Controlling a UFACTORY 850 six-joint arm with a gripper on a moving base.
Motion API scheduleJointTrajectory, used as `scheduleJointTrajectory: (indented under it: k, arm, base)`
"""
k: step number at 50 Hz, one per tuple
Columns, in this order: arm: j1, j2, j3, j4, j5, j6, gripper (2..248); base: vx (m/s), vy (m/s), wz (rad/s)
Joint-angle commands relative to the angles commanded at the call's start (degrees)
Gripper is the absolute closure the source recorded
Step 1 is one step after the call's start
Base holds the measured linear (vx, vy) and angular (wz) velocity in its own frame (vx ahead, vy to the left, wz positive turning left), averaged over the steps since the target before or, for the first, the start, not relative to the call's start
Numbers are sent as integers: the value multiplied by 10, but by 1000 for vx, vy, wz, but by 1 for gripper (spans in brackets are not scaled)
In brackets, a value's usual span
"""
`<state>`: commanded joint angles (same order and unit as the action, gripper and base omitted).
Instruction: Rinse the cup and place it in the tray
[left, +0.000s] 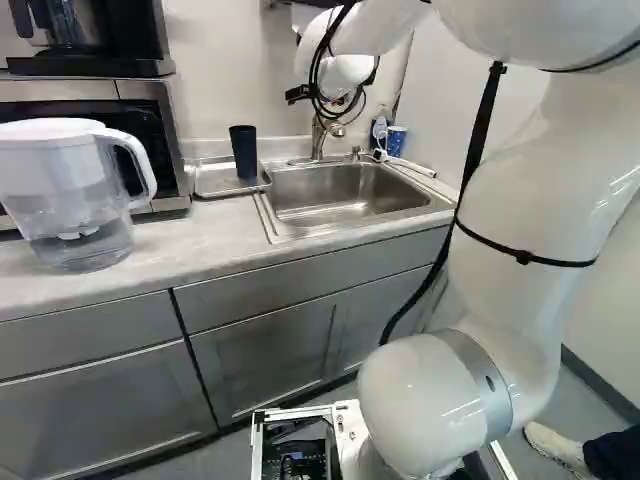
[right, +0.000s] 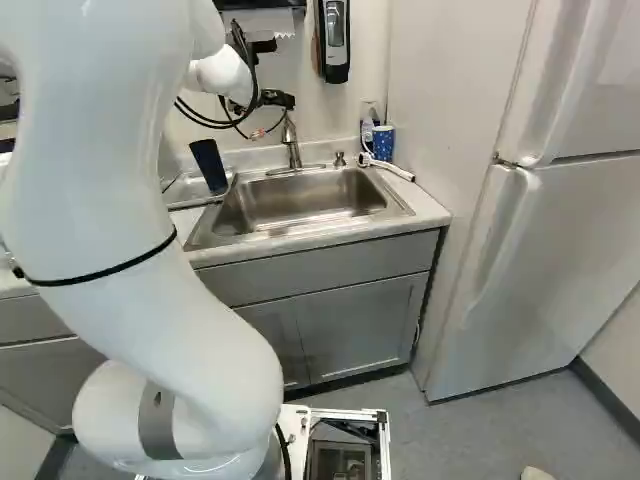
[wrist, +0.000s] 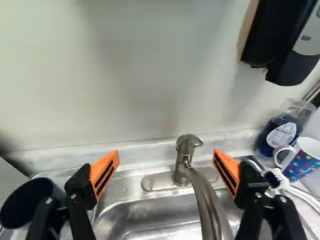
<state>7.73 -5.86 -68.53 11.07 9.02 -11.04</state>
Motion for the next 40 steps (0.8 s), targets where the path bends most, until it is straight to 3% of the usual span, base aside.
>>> scheduleJointTrajectory:
  k: [27,40]
  arm:
    - [-34,65,67,0,-2,0,3]
    - [-46,101,102,0,-29,0,3]
  base:
    - [0,0,0]
    - [0,0,0]
